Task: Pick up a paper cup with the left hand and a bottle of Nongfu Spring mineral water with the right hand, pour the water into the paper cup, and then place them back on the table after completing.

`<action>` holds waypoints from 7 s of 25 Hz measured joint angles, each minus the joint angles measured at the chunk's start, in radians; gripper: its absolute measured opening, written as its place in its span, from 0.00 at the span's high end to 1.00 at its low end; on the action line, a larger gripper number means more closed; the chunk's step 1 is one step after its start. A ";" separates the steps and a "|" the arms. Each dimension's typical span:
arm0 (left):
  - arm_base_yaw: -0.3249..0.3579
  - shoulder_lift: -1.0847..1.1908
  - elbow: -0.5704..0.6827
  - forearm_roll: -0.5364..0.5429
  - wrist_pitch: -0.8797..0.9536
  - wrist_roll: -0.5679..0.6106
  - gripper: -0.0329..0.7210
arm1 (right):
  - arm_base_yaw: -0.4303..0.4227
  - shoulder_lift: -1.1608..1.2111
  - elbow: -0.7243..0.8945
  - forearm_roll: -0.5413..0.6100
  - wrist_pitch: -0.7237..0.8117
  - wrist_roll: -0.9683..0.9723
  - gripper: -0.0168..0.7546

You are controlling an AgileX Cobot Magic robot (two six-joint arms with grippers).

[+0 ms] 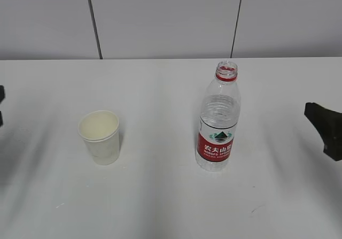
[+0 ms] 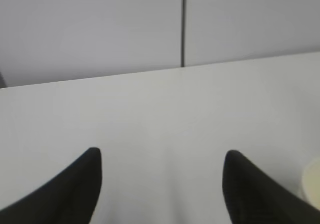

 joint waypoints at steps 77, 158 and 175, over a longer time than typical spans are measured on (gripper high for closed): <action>-0.106 0.938 -0.219 0.557 -0.600 -0.232 0.18 | 0.000 0.632 -0.155 -0.462 -0.479 0.038 0.21; -0.106 0.767 -0.219 0.786 -0.600 -0.393 0.38 | 0.104 0.823 -0.471 -0.587 -0.422 0.136 0.35; -0.106 0.764 -0.219 0.891 -0.600 -0.528 0.38 | 0.104 0.817 -0.665 -0.678 -0.320 0.138 0.35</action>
